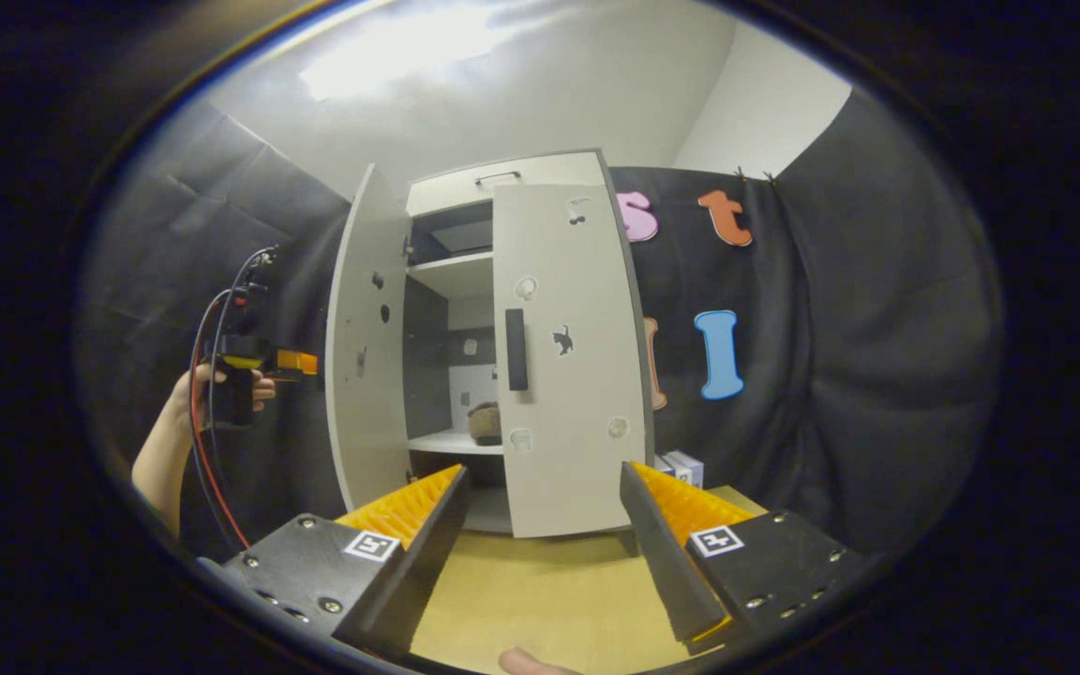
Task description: Grab one shoe with the right hand and put it into the shoe cabinet, grab the other shoe with the left hand and put it into the shoe cabinet; then close the right door with the right hand and the left door with the left hand.
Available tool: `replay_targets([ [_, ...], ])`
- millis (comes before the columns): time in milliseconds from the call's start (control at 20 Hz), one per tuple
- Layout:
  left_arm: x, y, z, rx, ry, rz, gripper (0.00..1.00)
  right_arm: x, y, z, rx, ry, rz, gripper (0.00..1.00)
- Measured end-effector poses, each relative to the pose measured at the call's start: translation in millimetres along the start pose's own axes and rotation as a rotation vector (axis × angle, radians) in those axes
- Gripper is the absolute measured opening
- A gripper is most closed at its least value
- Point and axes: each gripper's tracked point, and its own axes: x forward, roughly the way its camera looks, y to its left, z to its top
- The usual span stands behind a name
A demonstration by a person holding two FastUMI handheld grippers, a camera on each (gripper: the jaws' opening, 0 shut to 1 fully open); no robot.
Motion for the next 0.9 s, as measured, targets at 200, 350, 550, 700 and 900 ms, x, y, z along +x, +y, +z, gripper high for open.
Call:
replay_targets([
  [200, 14, -13, -2, -0.034, 0.008, 0.004, 0.93, 1, -1, 9, 0.01, -0.032, -0.017, 0.94],
  [350, 20, -17, -3, -0.046, 0.006, 0.009, 0.94, 2, -7, 10, -0.004, -0.033, -0.035, 0.97],
  [550, 25, -23, -2, -0.045, 0.009, 0.016, 0.94, 5, -6, 0, 0.003, 0.001, -0.027, 0.96],
  [700, 28, -38, -8, -0.052, 0.006, 0.004, 0.94, 8, -4, -8, -0.008, 0.026, -0.026, 0.97],
  [900, 35, -51, -29, 0.001, 0.07, 0.022, 0.94, 8, -5, -5, 0.033, 0.02, -0.024, 0.94],
])
